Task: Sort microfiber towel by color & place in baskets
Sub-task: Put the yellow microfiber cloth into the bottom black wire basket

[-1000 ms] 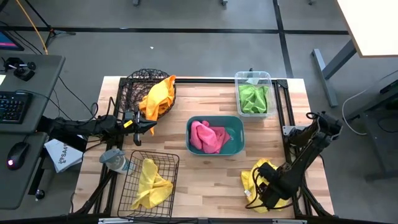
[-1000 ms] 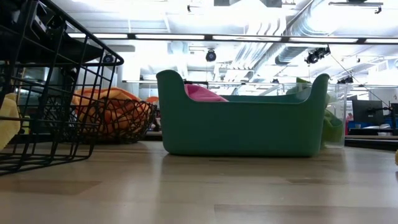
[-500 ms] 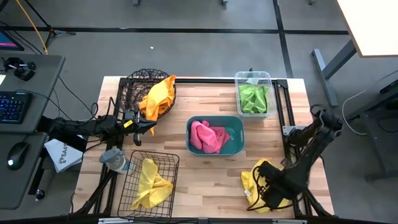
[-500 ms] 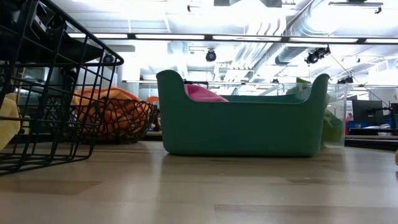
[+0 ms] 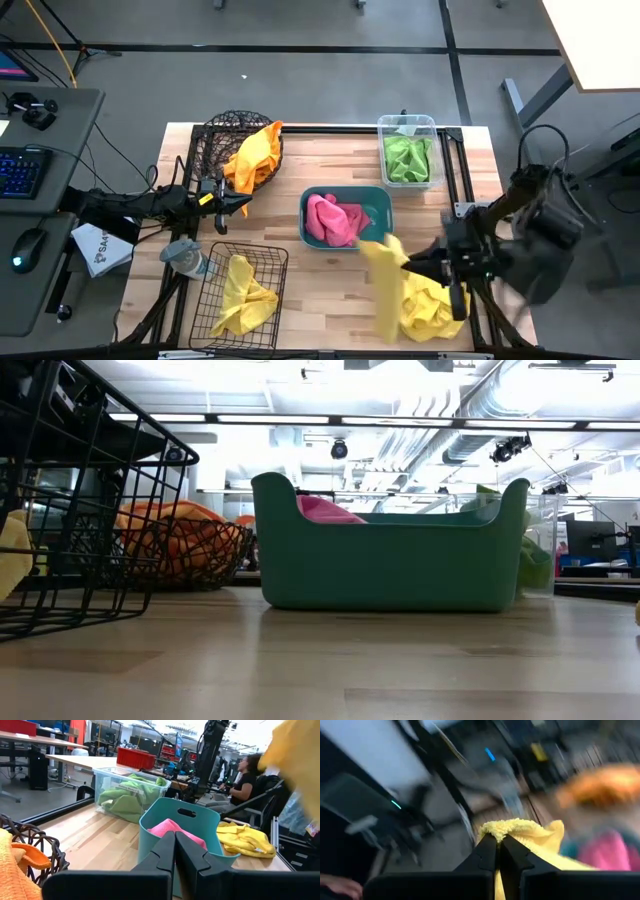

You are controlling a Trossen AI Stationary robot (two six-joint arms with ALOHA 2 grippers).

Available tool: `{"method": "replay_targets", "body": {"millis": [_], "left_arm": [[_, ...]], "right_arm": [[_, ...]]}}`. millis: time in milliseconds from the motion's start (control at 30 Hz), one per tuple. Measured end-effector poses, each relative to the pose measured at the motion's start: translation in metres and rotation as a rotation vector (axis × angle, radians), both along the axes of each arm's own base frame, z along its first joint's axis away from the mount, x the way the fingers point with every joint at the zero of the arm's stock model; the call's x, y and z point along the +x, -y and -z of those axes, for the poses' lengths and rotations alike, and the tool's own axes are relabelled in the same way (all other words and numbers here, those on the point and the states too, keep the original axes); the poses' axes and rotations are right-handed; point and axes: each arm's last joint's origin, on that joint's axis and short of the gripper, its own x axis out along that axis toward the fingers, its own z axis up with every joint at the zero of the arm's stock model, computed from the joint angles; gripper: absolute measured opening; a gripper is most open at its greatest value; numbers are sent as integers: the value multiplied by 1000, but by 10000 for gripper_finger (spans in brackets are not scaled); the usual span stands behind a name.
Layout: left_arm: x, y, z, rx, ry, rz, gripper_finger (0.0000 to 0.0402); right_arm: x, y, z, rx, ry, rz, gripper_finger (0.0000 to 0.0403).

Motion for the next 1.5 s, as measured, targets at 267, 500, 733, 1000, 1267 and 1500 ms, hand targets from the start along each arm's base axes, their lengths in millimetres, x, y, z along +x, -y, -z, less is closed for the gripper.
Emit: {"method": "replay_targets", "body": {"millis": [267,500,733,1000,1267,1500], "left_arm": [[0,0,0,0,0,0,0],[0,0,0,0,0,0,0],[0,0,0,0,0,0,0],[0,0,0,0,0,0,0],[0,0,0,0,0,0,0],[0,0,0,0,0,0,0]], "right_arm": [[57,8,-53,-133,532,-217,1],[131,13,-33,-174,689,-313,0],[221,20,33,-69,629,-392,0],[288,28,108,144,511,-426,0],[299,7,158,195,245,-528,0],[291,-3,180,81,26,-420,0]]}}
